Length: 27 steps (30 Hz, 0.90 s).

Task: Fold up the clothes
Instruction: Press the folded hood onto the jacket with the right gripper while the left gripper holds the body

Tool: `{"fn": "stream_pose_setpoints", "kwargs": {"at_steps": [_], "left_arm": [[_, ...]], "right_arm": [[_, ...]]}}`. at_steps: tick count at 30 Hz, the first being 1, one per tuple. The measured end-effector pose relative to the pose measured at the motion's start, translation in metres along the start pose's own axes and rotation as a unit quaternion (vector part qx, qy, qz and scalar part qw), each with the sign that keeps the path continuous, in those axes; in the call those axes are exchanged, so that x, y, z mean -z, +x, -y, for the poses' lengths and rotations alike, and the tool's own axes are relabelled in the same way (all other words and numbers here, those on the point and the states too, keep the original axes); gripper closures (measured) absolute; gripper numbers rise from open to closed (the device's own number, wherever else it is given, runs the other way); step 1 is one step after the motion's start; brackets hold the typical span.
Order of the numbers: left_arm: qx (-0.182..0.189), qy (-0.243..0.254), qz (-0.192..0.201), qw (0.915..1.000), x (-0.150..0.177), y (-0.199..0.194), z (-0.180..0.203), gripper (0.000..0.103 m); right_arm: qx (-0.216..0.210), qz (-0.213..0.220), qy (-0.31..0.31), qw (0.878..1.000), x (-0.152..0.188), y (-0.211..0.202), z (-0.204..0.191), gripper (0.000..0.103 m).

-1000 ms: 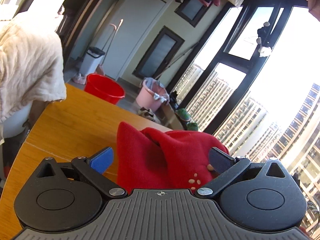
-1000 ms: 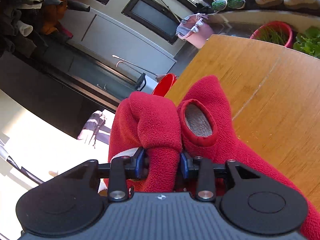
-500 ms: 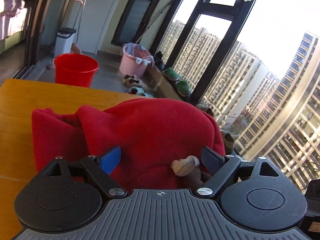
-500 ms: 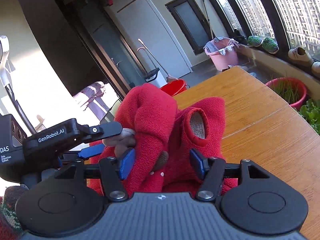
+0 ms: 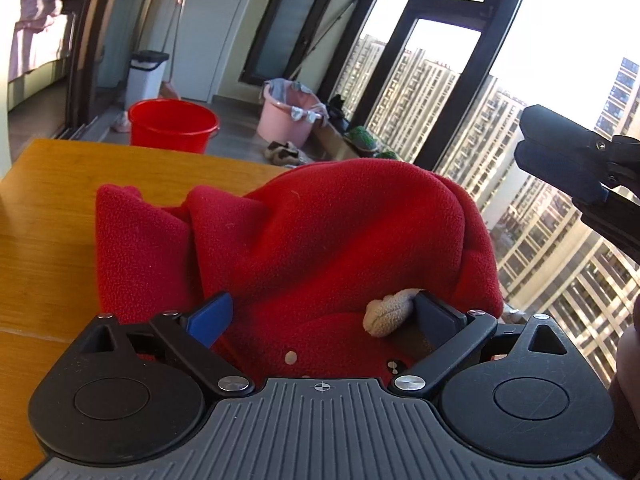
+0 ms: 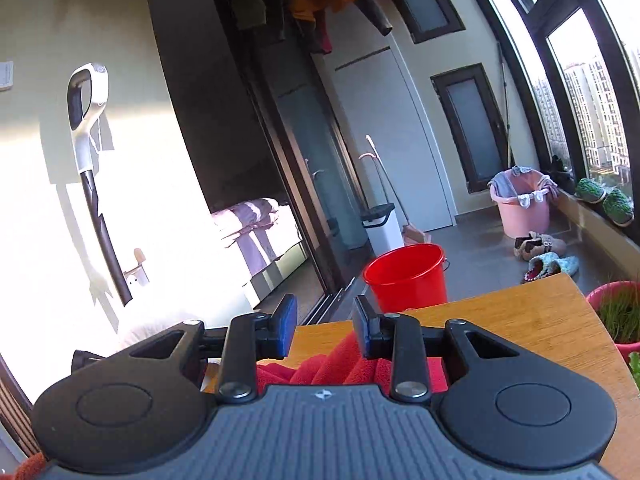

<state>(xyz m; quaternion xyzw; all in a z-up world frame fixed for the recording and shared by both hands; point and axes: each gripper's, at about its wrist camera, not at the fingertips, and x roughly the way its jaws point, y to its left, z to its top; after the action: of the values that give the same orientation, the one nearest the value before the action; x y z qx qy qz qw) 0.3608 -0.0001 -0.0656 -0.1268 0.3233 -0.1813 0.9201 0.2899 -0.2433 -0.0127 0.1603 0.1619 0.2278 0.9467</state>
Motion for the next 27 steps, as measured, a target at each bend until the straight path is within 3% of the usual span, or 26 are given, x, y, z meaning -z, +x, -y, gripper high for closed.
{"fn": "stream_pose_setpoints", "kwargs": {"at_steps": [3,6,8,12,15,17,21,24,27], "left_arm": [[0.0,-0.009,-0.007,0.9999,0.001,-0.001,-0.005,0.0],[0.007,-0.015,-0.011,0.9998,0.003,-0.003,-0.01,0.0],[0.012,-0.01,-0.006,0.9999,0.003,-0.011,-0.012,0.0],[0.01,0.011,0.042,0.999,0.001,-0.033,-0.01,0.0],[0.045,0.001,0.075,0.9962,-0.007,-0.043,-0.007,0.0],[0.079,-0.01,0.064,0.9948,-0.009,-0.041,-0.005,0.0],[0.108,-0.047,0.001,0.9931,0.008,-0.034,-0.007,0.0],[0.138,-0.074,-0.026,0.9872,0.026,-0.039,-0.008,0.0],[0.182,-0.105,-0.05,0.9764,0.04,-0.037,-0.003,0.0]], "right_arm": [[0.006,-0.046,0.017,0.999,0.011,0.028,0.008,0.073],[0.079,-0.069,0.019,0.994,0.034,0.039,0.026,0.073],[0.112,-0.088,0.055,0.988,0.051,0.036,0.05,0.076],[0.09,-0.073,0.128,0.985,0.078,0.01,0.085,0.077],[0.1,-0.071,0.113,0.986,0.081,0.004,0.078,0.076],[0.106,-0.07,0.098,0.987,0.082,0.005,0.071,0.075],[0.096,-0.062,0.109,0.987,0.08,-0.001,0.076,0.074],[0.088,-0.029,0.137,0.986,0.074,-0.018,0.078,0.072],[0.076,0.031,0.159,0.984,0.069,-0.045,0.077,0.051]]}}
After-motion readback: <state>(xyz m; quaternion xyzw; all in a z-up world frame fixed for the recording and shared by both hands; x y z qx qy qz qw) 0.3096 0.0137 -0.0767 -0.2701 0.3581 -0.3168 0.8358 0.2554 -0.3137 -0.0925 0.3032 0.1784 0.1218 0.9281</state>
